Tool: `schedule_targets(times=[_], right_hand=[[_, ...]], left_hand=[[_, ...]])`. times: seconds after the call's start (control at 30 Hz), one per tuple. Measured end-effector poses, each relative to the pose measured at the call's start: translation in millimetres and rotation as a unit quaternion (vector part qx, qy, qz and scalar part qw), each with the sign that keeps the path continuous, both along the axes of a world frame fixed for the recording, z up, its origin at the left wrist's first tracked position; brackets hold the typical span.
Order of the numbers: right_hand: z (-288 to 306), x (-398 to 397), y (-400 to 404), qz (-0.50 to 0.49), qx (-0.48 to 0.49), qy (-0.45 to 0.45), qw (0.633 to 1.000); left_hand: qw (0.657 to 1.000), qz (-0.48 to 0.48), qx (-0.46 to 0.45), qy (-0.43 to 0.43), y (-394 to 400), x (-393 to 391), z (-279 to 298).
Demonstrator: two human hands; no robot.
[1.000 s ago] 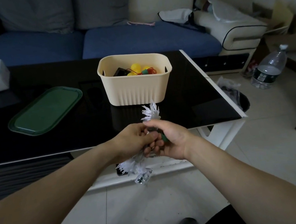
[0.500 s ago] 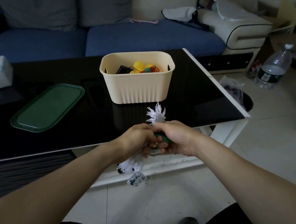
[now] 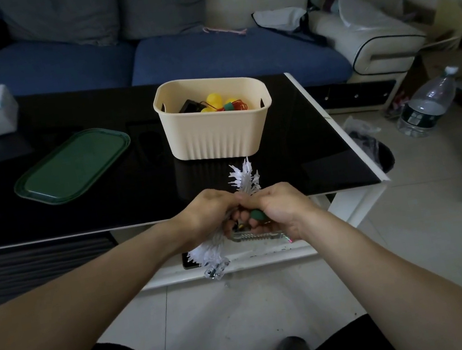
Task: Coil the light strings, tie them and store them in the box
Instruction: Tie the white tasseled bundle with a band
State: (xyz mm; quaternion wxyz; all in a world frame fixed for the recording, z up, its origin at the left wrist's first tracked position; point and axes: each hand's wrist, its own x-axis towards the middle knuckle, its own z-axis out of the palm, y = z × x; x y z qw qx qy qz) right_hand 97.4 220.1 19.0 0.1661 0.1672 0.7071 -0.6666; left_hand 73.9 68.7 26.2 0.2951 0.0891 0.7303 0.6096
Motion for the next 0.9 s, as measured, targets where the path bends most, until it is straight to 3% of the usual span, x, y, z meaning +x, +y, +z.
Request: schedule_targets(times=[0.3, 0.43, 0.63, 0.9], right_hand=[[-5.5, -5.4, -0.4, -0.026, -0.045, 0.017, 0.998], [-1.0, -4.9, -1.2, -0.008, -0.037, 0.042, 0.998], [-3.7, -3.4, -1.9, 0.062, 0.085, 0.118, 0.987], [-3.5, -1.3, -8.3, 0.104, 0.266, 0.18, 0.941]], left_hand=[[0.995, -0.081, -0.026, 0.055, -13.0, -2.8, -3.4], [0.998, -0.029, 0.012, 0.05, -12.4, -3.8, -7.5], [0.999, 0.014, 0.007, 0.045, -11.1, -6.6, -13.6], [0.981, 0.015, -0.138, 0.138, -14.3, -12.1, -13.3]])
